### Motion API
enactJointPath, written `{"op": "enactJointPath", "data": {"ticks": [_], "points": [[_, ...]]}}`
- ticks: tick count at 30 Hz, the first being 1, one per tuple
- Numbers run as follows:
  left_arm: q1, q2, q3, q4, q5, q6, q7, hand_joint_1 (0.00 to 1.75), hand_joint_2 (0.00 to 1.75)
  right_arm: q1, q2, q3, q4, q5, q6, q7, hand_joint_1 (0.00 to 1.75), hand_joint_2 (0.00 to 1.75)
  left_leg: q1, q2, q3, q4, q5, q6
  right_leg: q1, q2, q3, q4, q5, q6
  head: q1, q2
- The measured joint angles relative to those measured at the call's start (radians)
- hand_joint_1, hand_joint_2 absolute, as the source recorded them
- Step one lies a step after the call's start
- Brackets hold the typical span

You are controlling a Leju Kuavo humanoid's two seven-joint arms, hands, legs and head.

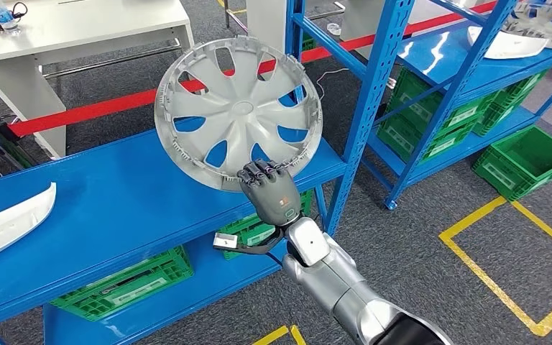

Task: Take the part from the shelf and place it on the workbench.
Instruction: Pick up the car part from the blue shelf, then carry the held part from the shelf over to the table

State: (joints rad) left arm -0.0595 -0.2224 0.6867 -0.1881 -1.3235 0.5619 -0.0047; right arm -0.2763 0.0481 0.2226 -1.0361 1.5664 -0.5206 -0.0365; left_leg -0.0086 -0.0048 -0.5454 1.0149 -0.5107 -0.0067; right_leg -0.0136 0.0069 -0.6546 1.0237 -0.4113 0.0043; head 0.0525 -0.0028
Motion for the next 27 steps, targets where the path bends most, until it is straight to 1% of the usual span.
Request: {"op": "enactJointPath", "data": {"ticks": [4,9,11,13,15,16,17,18,19,21,22,23,24,25,26,27], "points": [[0.0,0.0,0.0,0.0,0.009,0.003,-0.007,0.0,1.75,0.001,-0.052,0.11,-0.087,0.004,0.003,0.082,1.75,1.75,0.0,0.0,0.0,0.0,0.0,0.0,0.0,0.0,0.0,0.0,0.0,0.0,0.0,0.0],[0.001,0.0,0.0,0.0,0.012,0.006,0.0,0.0,1.75,-0.01,-0.121,0.255,-0.194,0.004,0.02,0.142,1.75,1.75,-0.002,0.0,-0.001,0.002,-0.001,0.002,-0.002,0.0,0.0,-0.001,0.001,0.002,0.0,0.0],[0.001,0.001,0.0,0.0,0.019,0.01,0.002,0.0,1.75,-0.017,-0.14,0.311,-0.231,0.004,0.021,0.135,1.75,1.75,-0.004,0.0,-0.001,0.004,-0.002,0.004,-0.005,-0.001,0.0,-0.002,0.002,0.004,0.0,0.0],[0.001,0.002,0.0,0.0,0.025,0.015,0.004,0.0,1.75,-0.018,-0.148,0.354,-0.263,0.005,0.021,0.113,1.75,1.75,-0.006,0.0,-0.002,0.005,-0.002,0.007,-0.007,-0.001,0.0,-0.002,0.004,0.007,0.0,0.0],[0.001,0.002,0.0,0.0,0.028,0.017,0.004,0.0,1.75,-0.018,-0.152,0.38,-0.29,0.006,0.021,0.096,1.75,1.75,-0.008,0.0,-0.002,0.005,0.003,0.013,-0.009,-0.001,0.001,-0.003,0.009,0.013,0.0,0.0],[0.001,0.002,0.0,0.0,0.029,0.017,0.004,0.0,1.75,-0.017,-0.153,0.388,-0.301,0.007,0.021,0.087,1.75,1.75,-0.006,0.0,0.001,0.0,0.01,0.017,-0.01,-0.001,0.001,-0.003,0.008,0.016,0.0,0.0],[0.001,0.001,0.0,0.0,0.031,0.018,0.004,0.0,1.75,-0.016,-0.154,0.392,-0.31,0.006,0.02,0.074,1.75,1.75,-0.003,0.001,0.003,-0.006,0.018,0.022,-0.01,-0.001,-0.002,0.005,-0.002,0.019,0.0,0.0],[0.001,0.0,0.001,0.0,0.032,0.019,0.004,0.0,1.75,-0.015,-0.156,0.395,-0.317,0.005,0.02,0.06,1.75,1.75,-0.001,0.002,0.003,-0.013,0.026,0.027,-0.009,-0.001,-0.01,0.028,-0.026,0.021,0.002,0.0],[0.001,-0.001,0.001,0.0,0.033,0.019,0.003,0.0,1.75,-0.014,-0.156,0.396,-0.323,0.005,0.02,0.045,1.75,1.75,0.002,0.004,0.001,-0.016,0.033,0.03,-0.009,-0.001,-0.027,0.075,-0.064,0.022,0.004,0.0],[0.002,-0.001,0.001,0.0,0.034,0.02,0.0,0.0,1.75,-0.008,-0.156,0.396,-0.329,0.004,0.02,0.024,1.75,1.75,0.001,0.007,-0.011,-0.013,0.04,0.034,-0.007,-0.001,-0.069,0.201,-0.143,0.023,0.008,0.0],[0.002,-0.001,0.001,0.0,0.034,0.019,-0.001,0.0,1.75,-0.003,-0.156,0.395,-0.33,0.004,0.02,0.015,1.75,1.75,0.001,0.008,-0.017,-0.01,0.042,0.033,-0.007,-0.001,-0.082,0.251,-0.166,0.024,0.008,0.0],[0.003,-0.001,0.001,0.0,0.034,0.017,-0.002,0.0,1.75,0.002,-0.156,0.394,-0.331,0.004,0.021,0.003,1.75,1.75,0.001,0.009,-0.024,-0.006,0.044,0.032,-0.008,-0.002,-0.077,0.266,-0.168,0.025,0.008,0.0],[0.002,-0.001,0.001,0.0,0.034,0.016,-0.004,0.0,1.75,0.008,-0.155,0.391,-0.331,0.004,0.021,-0.011,1.75,1.75,0.003,0.009,-0.032,0.0,0.045,0.03,-0.01,-0.002,-0.055,0.248,-0.156,0.026,0.008,0.0],[0.002,-0.001,0.001,0.0,0.034,0.014,-0.006,0.0,1.75,0.012,-0.154,0.385,-0.332,0.004,0.022,-0.026,1.75,1.75,0.005,0.009,-0.042,0.009,0.046,0.027,-0.012,-0.003,-0.015,0.194,-0.135,0.028,0.008,0.0],[0.002,-0.001,0.001,0.0,0.034,0.013,-0.008,0.0,1.75,0.015,-0.153,0.377,-0.334,0.004,0.022,-0.04,1.75,1.75,0.006,0.008,-0.053,0.019,0.047,0.022,-0.013,-0.004,0.028,0.13,-0.122,0.029,0.008,0.0],[0.002,-0.001,0.001,0.0,0.034,0.012,-0.008,0.0,1.75,0.018,-0.149,0.37,-0.336,0.004,0.022,-0.049,1.75,1.75,0.007,0.007,-0.063,0.028,0.048,0.016,-0.012,-0.003,0.057,0.084,-0.108,0.027,0.008,0.0]]}}
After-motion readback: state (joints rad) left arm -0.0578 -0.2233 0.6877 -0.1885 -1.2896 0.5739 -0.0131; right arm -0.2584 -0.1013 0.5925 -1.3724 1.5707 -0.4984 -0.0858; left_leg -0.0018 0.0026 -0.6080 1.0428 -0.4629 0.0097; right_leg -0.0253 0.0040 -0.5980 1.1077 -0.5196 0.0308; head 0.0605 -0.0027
